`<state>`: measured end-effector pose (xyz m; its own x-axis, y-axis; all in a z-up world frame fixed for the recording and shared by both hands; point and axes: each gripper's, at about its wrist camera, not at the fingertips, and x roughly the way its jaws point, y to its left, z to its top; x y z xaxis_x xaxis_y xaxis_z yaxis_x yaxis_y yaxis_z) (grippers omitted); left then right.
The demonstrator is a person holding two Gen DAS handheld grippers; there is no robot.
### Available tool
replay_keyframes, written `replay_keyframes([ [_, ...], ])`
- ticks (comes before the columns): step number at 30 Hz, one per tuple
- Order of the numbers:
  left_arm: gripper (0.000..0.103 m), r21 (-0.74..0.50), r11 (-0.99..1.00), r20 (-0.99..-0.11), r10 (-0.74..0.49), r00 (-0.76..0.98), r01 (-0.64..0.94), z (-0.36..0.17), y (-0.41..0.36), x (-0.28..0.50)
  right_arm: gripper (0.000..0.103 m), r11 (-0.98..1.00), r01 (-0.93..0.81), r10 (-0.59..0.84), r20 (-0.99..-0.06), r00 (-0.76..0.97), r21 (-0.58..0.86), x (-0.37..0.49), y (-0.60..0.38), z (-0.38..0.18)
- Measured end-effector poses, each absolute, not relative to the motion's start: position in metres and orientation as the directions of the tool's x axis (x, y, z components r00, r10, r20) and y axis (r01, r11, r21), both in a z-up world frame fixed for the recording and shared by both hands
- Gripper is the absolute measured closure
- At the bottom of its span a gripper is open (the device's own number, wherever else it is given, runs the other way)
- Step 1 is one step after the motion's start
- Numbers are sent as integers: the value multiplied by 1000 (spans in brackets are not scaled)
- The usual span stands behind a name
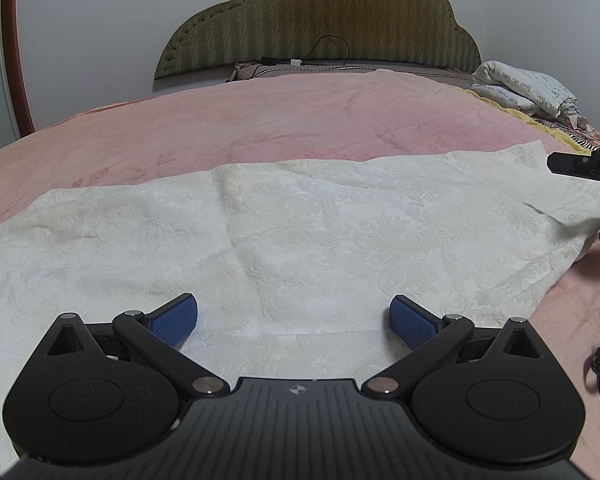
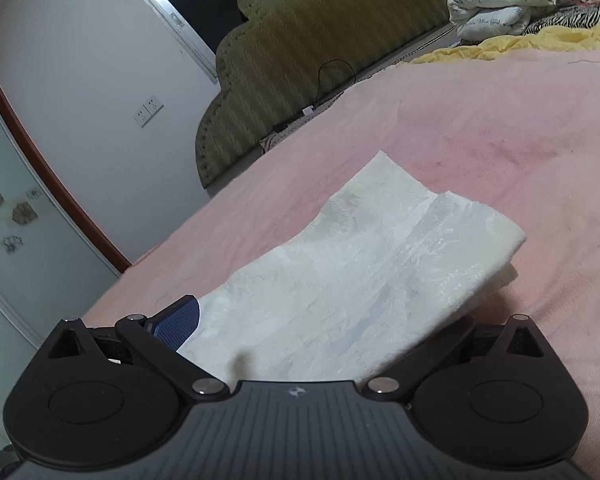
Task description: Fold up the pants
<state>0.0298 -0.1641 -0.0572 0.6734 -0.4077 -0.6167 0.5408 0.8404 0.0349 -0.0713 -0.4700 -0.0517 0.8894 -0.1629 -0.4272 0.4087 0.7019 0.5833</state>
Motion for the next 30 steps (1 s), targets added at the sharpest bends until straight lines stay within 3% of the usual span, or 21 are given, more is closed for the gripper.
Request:
replay_keyframes([
  [6,0,35,840,-617,-408,673,541,-58,-164,30,1,645,429,-189,-411,892,633,-71,-478,-52],
  [8,0,35,840,-617,-408,673,541,-58,-164,30,45,629,509,-258,-460,849,587,-65,-478,-50],
  [9,0,35,840,-617,-408,673,541,-58,-164,30,94,607,548,-283,-488,826,575,-63,-480,-53],
  [12,0,29,840,-615,-412,672,541,-57,-164,30,96,579,525,-265,-465,845,624,-68,-486,-59],
  [15,7,11,841,-596,-429,679,540,-51,-159,28,96,643,526,-299,-449,842,557,-67,-474,-48],
  [17,7,-46,835,-567,-473,674,548,-42,-152,28,96,717,525,-340,-427,838,459,-63,-457,-33],
  [21,5,-400,754,-534,-654,535,522,-23,-130,51,96,881,456,-389,-357,849,126,-44,-396,4],
  [24,4,-722,575,-444,-812,379,385,-25,-112,78,96,926,367,-376,-321,869,-90,-27,-345,17],
  [27,0,-888,389,-318,-904,287,243,-33,-102,95,96,932,273,-342,-325,882,-239,-11,-298,14],
  [30,0,-946,279,-239,-945,224,167,-43,-102,103,96,927,181,-296,-344,891,-329,1,-258,0],
])
